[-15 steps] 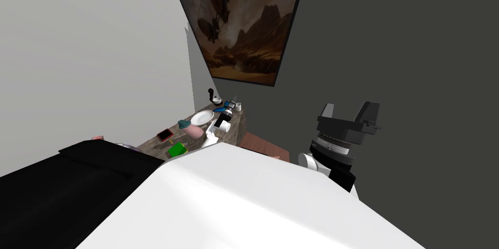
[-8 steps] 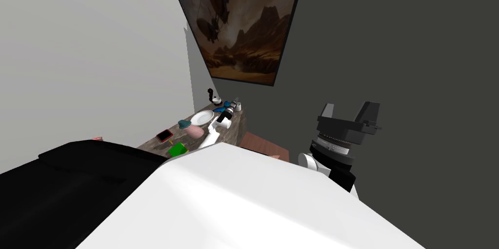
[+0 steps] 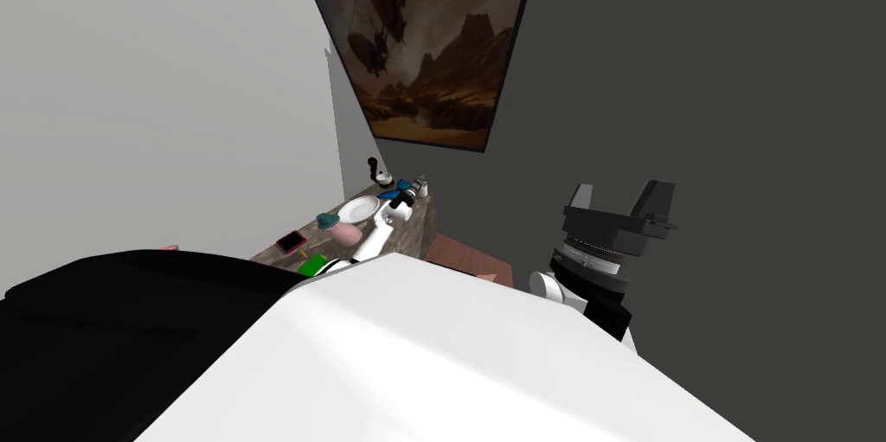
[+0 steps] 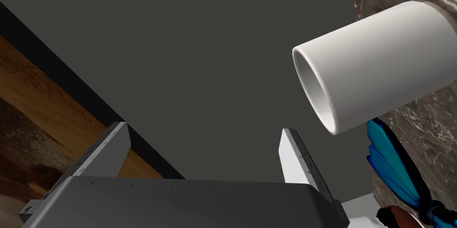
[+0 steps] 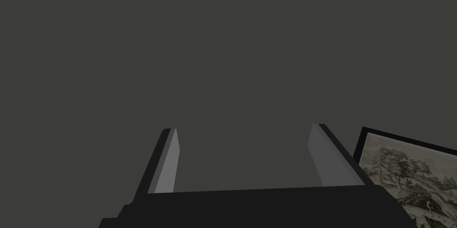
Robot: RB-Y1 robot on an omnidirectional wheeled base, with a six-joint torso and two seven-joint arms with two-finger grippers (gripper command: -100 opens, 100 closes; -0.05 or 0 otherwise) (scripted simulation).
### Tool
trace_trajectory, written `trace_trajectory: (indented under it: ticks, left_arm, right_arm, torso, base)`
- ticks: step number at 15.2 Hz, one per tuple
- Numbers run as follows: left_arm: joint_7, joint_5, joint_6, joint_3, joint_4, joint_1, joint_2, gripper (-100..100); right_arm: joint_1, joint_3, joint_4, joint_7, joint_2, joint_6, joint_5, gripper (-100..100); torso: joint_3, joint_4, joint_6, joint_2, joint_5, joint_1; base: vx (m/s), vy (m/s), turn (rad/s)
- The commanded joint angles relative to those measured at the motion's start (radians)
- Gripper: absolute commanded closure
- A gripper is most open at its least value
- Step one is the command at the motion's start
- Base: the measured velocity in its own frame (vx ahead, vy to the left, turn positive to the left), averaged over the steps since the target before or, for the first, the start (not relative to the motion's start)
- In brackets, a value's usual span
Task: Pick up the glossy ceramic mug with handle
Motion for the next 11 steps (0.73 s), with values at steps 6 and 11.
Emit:
trace_trajectory:
  ticks: [6,11]
  left_arm:
    - [-0.031,0.028,0.142,0.003,0.131,-0.1,0.036,-100]
    - [-0.046,0.042,0.235,0.005,0.193,-0.151,0.053,-100]
  right_arm:
    - [0.0,0.0,0.0,0.0,0.0,0.0,0.0,0]
    - [0.0,0.0,0.0,0.0,0.0,0.0,0.0,0]
  torso:
    - [0.0,0.0,0.0,0.0,0.0,0.0]
    - [0.0,0.0,0.0,0.0,0.0,0.0]
  base:
    - [-0.014,0.009,-0.033]
    - [-0.009,0.008,-0.029]
